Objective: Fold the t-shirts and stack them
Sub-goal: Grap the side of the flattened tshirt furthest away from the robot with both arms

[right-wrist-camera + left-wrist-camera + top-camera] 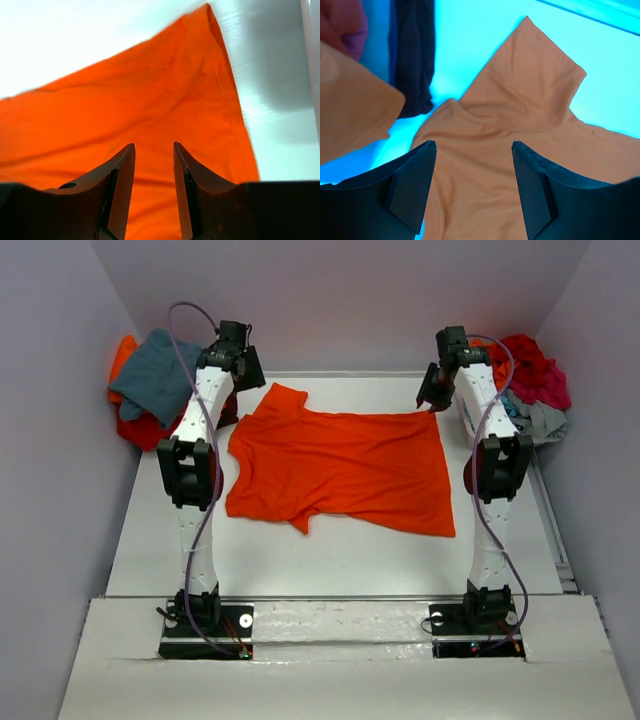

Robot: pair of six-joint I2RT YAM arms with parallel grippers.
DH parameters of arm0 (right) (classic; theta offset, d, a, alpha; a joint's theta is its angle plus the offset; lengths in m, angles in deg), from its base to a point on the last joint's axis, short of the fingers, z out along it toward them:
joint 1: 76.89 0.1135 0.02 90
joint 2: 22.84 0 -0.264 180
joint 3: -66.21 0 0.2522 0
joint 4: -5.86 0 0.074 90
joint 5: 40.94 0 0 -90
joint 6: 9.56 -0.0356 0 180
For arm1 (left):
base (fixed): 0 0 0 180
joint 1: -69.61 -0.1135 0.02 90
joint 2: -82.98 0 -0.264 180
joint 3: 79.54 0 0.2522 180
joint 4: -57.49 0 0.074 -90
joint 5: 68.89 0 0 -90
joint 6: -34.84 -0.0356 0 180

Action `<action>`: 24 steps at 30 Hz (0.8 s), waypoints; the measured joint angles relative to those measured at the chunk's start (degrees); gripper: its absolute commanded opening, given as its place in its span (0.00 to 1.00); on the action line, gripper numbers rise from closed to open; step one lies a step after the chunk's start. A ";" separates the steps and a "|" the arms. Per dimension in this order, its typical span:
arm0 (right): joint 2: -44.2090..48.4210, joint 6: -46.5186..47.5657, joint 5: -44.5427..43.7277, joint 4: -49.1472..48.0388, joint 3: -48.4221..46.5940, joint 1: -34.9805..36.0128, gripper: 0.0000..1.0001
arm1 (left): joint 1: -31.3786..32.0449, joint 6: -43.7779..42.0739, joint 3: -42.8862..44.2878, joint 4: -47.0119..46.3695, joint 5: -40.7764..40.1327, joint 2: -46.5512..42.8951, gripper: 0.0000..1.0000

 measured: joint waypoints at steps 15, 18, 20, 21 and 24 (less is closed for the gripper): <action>-4.83 -4.11 0.83 -5.18 0.68 -1.03 0.43 | 0.63 -0.02 2.40 -9.60 8.87 11.98 0.75; -5.84 -4.11 0.81 -5.51 0.52 -1.11 0.43 | 0.63 -0.02 4.90 -10.12 10.49 14.75 0.76; -6.49 -4.11 0.81 -5.62 0.52 -1.18 0.43 | 0.63 -0.02 5.22 -10.29 11.37 15.28 0.77; -6.91 -4.11 0.81 -5.77 0.52 -1.22 0.43 | 0.63 -0.02 5.22 -10.49 11.91 15.34 0.78; -7.56 -4.11 0.85 -6.36 0.52 -1.44 0.43 | 0.63 -0.22 5.22 -11.93 12.96 15.37 0.79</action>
